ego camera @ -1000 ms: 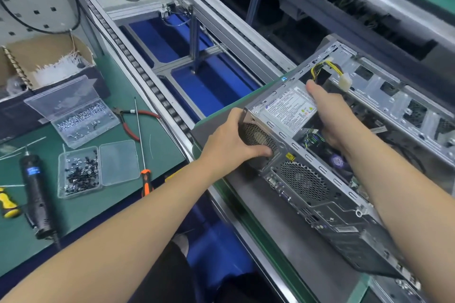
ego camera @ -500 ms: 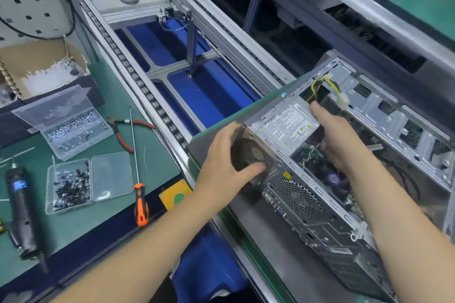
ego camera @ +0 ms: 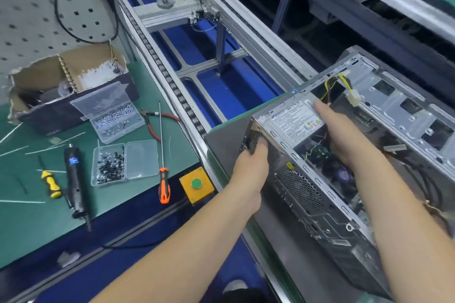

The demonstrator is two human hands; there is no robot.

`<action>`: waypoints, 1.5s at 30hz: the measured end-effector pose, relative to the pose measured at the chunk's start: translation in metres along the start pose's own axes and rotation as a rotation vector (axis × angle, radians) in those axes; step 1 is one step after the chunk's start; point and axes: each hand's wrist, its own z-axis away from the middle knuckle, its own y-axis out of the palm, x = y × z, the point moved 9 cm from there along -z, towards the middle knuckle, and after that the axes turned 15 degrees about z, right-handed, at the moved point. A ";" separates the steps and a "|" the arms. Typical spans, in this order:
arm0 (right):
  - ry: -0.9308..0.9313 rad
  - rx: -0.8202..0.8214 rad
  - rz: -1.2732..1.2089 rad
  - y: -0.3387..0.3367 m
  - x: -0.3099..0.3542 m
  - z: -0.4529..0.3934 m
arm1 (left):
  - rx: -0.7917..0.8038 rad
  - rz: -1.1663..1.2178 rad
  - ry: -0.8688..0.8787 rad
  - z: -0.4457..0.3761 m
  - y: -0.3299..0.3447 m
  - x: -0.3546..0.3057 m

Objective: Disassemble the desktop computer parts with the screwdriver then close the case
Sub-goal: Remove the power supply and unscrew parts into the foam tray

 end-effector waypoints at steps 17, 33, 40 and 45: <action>-0.037 -0.052 0.120 -0.006 0.001 -0.004 | -0.020 0.209 -0.044 0.013 0.007 0.009; 0.044 -0.037 0.167 0.001 -0.007 -0.010 | 0.047 0.143 0.040 0.021 -0.006 0.021; -0.039 0.018 0.114 0.001 -0.009 -0.013 | 0.106 0.065 0.085 0.040 0.007 0.013; 0.033 0.046 0.052 -0.001 -0.021 -0.015 | 0.166 0.023 0.214 0.063 0.012 0.007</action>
